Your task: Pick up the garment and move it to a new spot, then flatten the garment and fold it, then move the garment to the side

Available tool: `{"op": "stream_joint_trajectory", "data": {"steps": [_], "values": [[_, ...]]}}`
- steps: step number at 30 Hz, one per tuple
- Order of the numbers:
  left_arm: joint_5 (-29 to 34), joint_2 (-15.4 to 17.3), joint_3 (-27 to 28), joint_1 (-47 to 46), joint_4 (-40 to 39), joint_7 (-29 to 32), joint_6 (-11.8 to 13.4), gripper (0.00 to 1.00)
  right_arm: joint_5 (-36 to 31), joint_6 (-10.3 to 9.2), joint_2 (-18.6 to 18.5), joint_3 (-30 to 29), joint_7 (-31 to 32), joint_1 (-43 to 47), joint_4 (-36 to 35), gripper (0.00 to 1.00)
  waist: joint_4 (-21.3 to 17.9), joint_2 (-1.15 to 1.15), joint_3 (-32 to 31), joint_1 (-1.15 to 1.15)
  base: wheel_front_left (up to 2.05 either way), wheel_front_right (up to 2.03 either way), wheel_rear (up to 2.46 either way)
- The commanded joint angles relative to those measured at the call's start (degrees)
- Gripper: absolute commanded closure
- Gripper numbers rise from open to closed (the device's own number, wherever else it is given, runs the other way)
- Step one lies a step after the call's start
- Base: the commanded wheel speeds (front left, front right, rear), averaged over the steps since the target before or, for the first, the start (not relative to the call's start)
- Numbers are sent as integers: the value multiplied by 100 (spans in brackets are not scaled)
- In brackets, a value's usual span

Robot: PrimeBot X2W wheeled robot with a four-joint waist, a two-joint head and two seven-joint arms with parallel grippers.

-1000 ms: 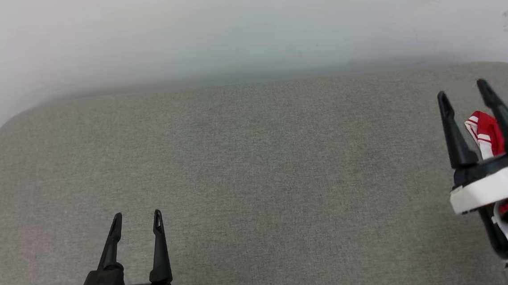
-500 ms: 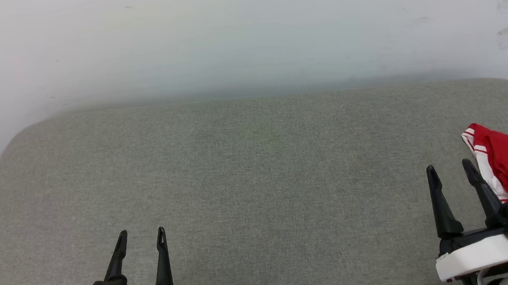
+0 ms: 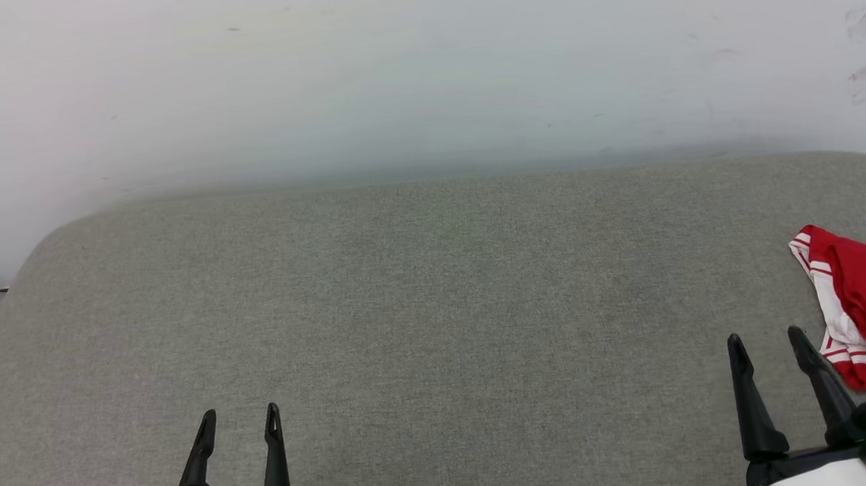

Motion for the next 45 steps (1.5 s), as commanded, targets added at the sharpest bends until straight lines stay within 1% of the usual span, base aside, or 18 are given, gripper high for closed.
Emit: {"op": "stream_joint_trajectory", "data": {"steps": [1,12,13,17,30,40,41,43,45], "values": [[10,-8,23,40,15,-12,-26,0,17,-5,43,33,-16,101,-28,0,-15,-1,-6,0,0,0,0],[36,-31,119,42,114,-11,-91,0,150,-5,59,18,-16,212,-40,0,-31,-1,-48,0,0,0,0],[5,-26,102,21,123,1,-91,100,119,0,34,24,0,154,-11,100,-32,-1,-49,1,0,0,0],[-56,-43,95,63,336,42,-95,100,164,1,35,35,32,207,187,100,-32,-1,-48,1,0,0,0],[-1559,-44,231,-227,504,420,-209,100,1668,0,-21,39,345,-58,381,100,-37,-1,-8,1,0,0,0],[-2564,-45,311,-411,606,662,-288,100,2657,0,-49,30,563,-232,515,100,-41,-1,22,1,0,0,0],[-2564,-45,311,-411,606,662,-288,100,2657,0,-49,30,563,-232,515,100,-41,-1,22,1,0,0,0],[-2753,-45,326,-447,625,707,-303,100,2842,0,-53,26,604,-266,540,100,-42,-1,28,1,0,0,0],[-3026,-45,347,-496,656,775,-321,100,3111,0,-59,22,664,-314,575,100,-43,-1,38,1,0,0,0]]}}
